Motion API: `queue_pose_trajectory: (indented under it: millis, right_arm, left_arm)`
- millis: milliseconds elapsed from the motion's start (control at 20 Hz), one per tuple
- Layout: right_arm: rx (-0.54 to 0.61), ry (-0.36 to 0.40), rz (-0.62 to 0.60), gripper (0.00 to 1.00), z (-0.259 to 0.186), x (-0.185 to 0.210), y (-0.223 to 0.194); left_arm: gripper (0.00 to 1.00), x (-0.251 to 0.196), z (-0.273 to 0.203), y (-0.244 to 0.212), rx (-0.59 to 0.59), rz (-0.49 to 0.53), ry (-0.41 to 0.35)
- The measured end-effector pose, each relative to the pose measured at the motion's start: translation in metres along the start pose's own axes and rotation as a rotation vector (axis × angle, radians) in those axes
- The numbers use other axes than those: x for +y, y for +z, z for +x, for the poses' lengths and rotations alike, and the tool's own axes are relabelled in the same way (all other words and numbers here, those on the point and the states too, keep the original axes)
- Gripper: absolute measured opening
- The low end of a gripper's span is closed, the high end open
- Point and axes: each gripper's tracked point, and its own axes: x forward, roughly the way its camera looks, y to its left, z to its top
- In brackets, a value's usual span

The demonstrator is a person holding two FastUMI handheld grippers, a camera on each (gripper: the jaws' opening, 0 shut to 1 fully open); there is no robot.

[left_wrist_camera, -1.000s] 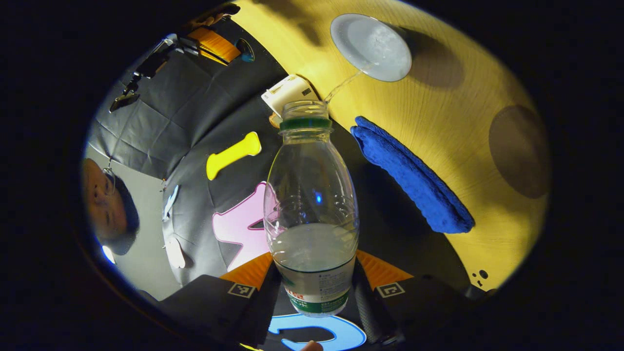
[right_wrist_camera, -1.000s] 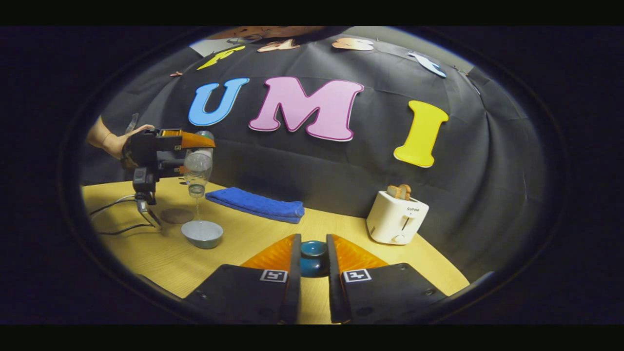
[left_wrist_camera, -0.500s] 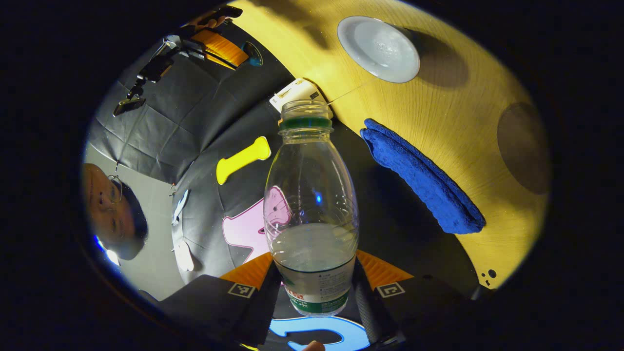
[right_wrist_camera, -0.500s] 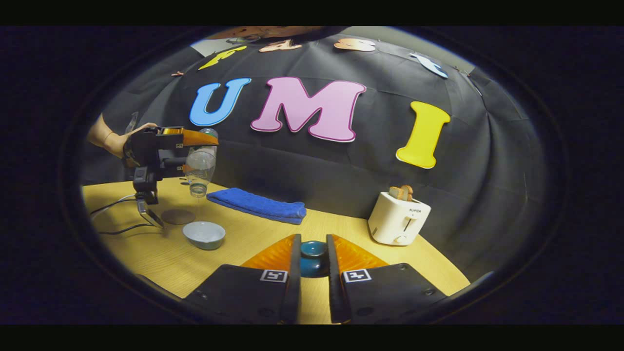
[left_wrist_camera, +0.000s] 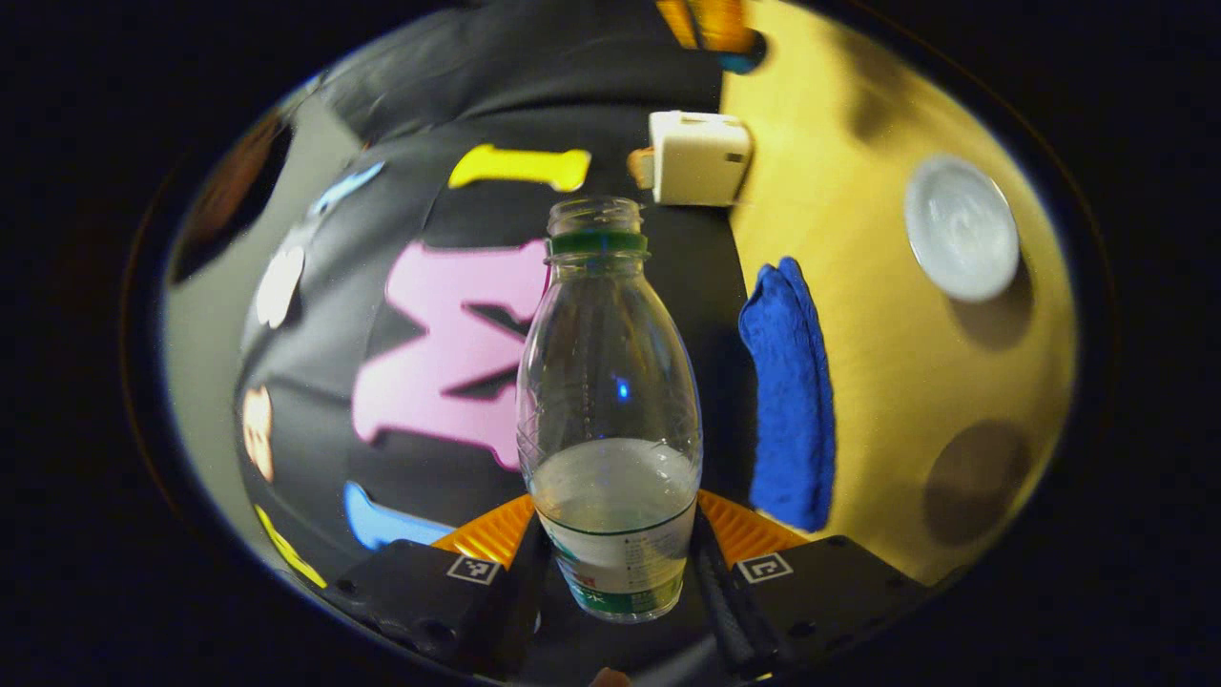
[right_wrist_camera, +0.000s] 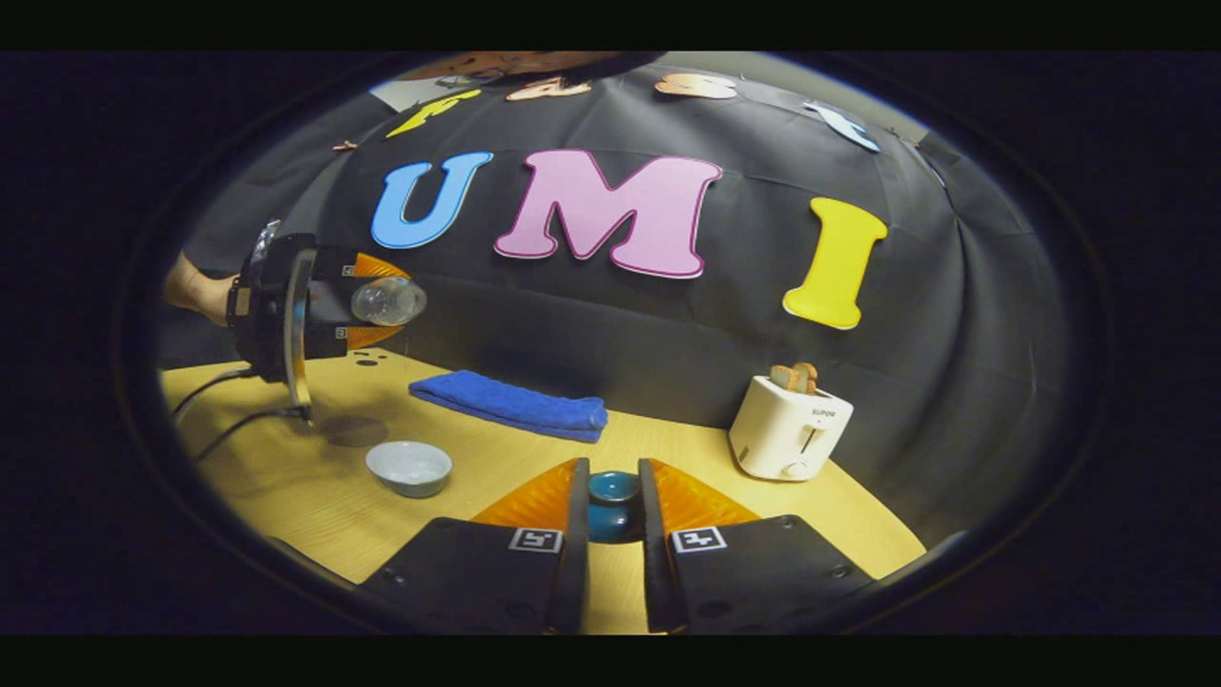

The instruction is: Open the teacup lid with one hand, grasp the water bottle and pour water into the teacup with the other hand; after pouring, place the water bottle on the coaster and then close the teacup lid.

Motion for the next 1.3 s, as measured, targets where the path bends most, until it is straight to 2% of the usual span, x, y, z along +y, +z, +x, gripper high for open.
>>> queue_pose_trajectory:
  millis: [50, 150, 200, 400, 450, 550, 600, 700, 800, 950, 1000, 1050, 1100, 1150, 1300]
  right_arm:
    - [-0.001, 0.002, 0.006, 0.22, 0.001, 0.002, 0.001]
    - [-0.004, 0.007, 0.013, 0.27, 0.005, 0.007, 0.004]
    - [-0.004, 0.010, 0.016, 0.22, 0.006, 0.010, 0.006]
    - [-0.002, 0.027, 0.028, 0.22, 0.011, 0.022, 0.008]
    - [-0.003, 0.030, 0.033, 0.22, 0.012, 0.025, 0.009]
    - [-0.003, 0.037, 0.042, 0.31, 0.013, 0.031, 0.011]
    - [-0.003, 0.041, 0.047, 0.28, 0.013, 0.034, 0.011]
    - [-0.004, 0.048, 0.057, 0.22, 0.015, 0.040, 0.012]
    - [-0.004, 0.053, 0.065, 0.31, 0.016, 0.045, 0.014]
    - [-0.007, 0.058, 0.080, 0.31, 0.018, 0.052, 0.017]
    - [-0.006, 0.059, 0.084, 0.22, 0.018, 0.054, 0.017]
    - [-0.005, 0.061, 0.089, 0.22, 0.019, 0.056, 0.017]
    - [-0.004, 0.063, 0.092, 0.31, 0.019, 0.058, 0.017]
    - [-0.004, 0.065, 0.093, 0.27, 0.020, 0.060, 0.017]
    - [-0.001, 0.071, 0.098, 0.27, 0.022, 0.064, 0.017]
  left_arm:
    - [0.75, -0.005, -0.001, -0.006, 0.025, -0.085, -0.025]
    - [0.74, -0.018, -0.009, -0.016, 0.076, -0.295, -0.084]
    - [0.75, -0.026, -0.014, -0.023, 0.104, -0.409, -0.111]
    - [0.75, -0.052, -0.032, -0.019, 0.130, -0.896, -0.211]
    - [0.75, -0.053, -0.033, -0.016, 0.119, -0.995, -0.224]
    - [0.75, -0.056, -0.036, -0.015, 0.112, -1.159, -0.225]
    - [0.75, -0.055, -0.038, -0.016, 0.108, -1.221, -0.218]
    - [0.75, -0.054, -0.033, -0.017, 0.107, -1.319, -0.191]
    - [0.75, -0.059, -0.029, -0.017, 0.105, -1.372, -0.179]
    - [0.75, -0.070, -0.026, -0.017, 0.116, -1.431, -0.187]
    - [0.76, -0.073, -0.025, -0.016, 0.120, -1.447, -0.192]
    - [0.76, -0.078, -0.023, -0.017, 0.129, -1.462, -0.193]
    - [0.76, -0.082, -0.022, -0.017, 0.138, -1.474, -0.196]
    - [0.76, -0.086, -0.021, -0.017, 0.149, -1.482, -0.200]
    - [0.78, -0.096, -0.021, -0.015, 0.163, -1.501, -0.226]
